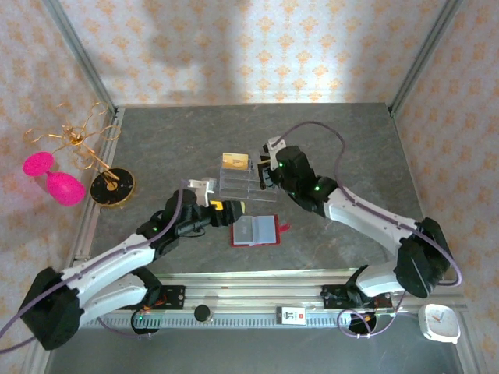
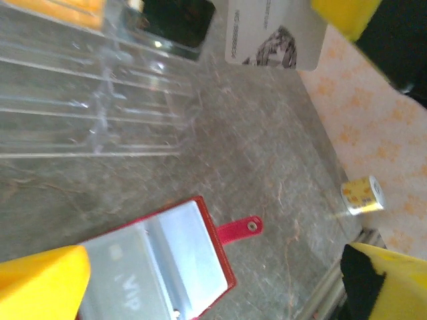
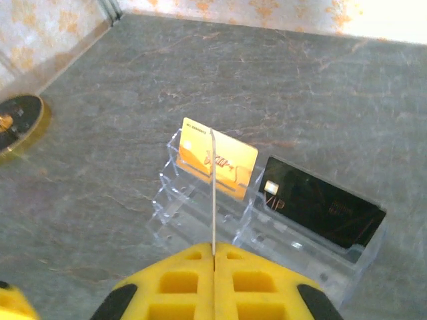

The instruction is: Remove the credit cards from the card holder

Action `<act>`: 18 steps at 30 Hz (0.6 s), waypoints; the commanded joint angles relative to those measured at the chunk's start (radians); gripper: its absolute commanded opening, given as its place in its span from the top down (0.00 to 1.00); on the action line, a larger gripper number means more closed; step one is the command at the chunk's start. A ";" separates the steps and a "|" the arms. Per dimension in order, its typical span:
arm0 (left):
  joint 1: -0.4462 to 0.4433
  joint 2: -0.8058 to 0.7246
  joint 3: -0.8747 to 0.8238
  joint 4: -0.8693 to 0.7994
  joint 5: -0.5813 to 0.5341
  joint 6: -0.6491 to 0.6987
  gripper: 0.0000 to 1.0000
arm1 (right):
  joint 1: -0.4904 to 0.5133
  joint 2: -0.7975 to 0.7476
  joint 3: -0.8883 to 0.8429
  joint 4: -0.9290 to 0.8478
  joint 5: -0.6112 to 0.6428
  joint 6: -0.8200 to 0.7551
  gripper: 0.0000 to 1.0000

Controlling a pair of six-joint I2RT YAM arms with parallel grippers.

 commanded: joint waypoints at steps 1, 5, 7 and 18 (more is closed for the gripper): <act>0.039 -0.076 -0.005 -0.167 -0.060 0.014 0.01 | -0.032 0.086 0.107 -0.126 -0.132 -0.261 1.00; 0.049 -0.139 0.008 -0.248 -0.148 0.017 0.01 | -0.035 0.203 0.248 -0.244 -0.173 -0.422 1.00; 0.051 -0.153 0.010 -0.259 -0.172 0.016 0.01 | -0.039 0.267 0.311 -0.285 -0.188 -0.489 1.00; 0.061 -0.165 0.029 -0.307 -0.254 0.031 0.01 | -0.053 0.507 0.583 -0.441 -0.267 -0.710 1.00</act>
